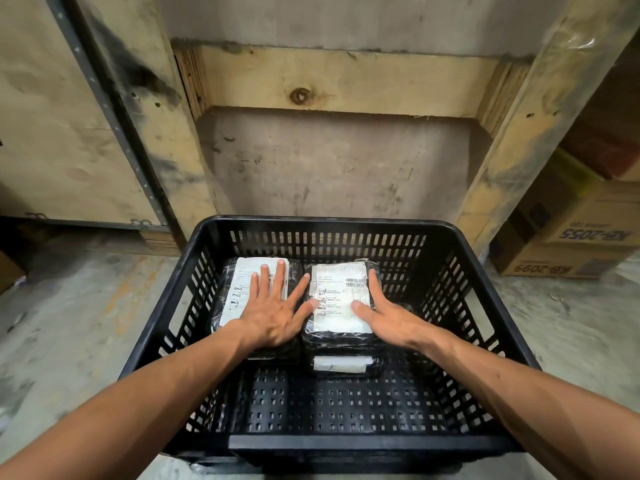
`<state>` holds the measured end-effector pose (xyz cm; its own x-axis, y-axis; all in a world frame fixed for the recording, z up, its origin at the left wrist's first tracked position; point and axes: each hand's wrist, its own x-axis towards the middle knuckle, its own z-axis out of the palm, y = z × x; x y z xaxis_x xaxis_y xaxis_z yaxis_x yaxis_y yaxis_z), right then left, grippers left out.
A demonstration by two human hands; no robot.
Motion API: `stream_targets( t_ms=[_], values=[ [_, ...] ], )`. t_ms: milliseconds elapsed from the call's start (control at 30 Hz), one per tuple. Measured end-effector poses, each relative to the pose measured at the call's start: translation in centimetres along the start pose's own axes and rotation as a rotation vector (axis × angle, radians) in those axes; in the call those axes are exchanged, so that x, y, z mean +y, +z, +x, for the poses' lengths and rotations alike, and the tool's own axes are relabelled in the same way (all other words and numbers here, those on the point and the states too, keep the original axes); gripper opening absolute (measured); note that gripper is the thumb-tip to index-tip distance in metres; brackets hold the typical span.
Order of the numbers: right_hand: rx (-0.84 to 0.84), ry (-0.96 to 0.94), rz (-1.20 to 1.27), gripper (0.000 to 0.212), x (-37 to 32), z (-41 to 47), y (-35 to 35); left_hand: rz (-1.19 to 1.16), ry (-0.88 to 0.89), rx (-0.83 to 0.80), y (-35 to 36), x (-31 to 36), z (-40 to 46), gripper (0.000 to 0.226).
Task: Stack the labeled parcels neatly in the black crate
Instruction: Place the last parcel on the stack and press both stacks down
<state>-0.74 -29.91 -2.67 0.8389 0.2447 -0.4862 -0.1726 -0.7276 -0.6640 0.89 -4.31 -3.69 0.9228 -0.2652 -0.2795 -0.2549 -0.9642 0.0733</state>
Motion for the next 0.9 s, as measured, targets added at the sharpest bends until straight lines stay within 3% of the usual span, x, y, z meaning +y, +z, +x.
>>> stream_targets(
  t_ms=[100,167,267,433,700,900],
  values=[
    [-0.022,0.019,-0.089,0.079,-0.1,-0.2,-0.1,-0.007,0.006,-0.013,-0.2,-0.1,-0.4,0.080],
    [0.049,-0.001,-0.283,0.077,-0.1,-0.2,0.2,-0.010,0.038,-0.006,-0.4,-0.6,-0.6,0.084],
    [0.192,-0.208,-0.603,0.077,-0.3,-0.2,0.9,0.053,0.114,0.065,-0.3,-2.1,-1.2,0.096],
    [0.176,-0.381,-0.827,0.078,-0.8,1.0,1.3,0.071,0.158,0.099,0.8,-3.1,-0.9,0.099],
    [0.236,-0.426,-0.869,0.079,0.2,2.6,1.4,0.112,0.222,0.119,1.8,-3.9,0.0,0.094],
    [0.102,-0.358,-0.895,0.080,-1.3,1.5,0.5,0.129,0.200,-0.018,-0.3,-3.1,-1.0,0.096]
  ],
)
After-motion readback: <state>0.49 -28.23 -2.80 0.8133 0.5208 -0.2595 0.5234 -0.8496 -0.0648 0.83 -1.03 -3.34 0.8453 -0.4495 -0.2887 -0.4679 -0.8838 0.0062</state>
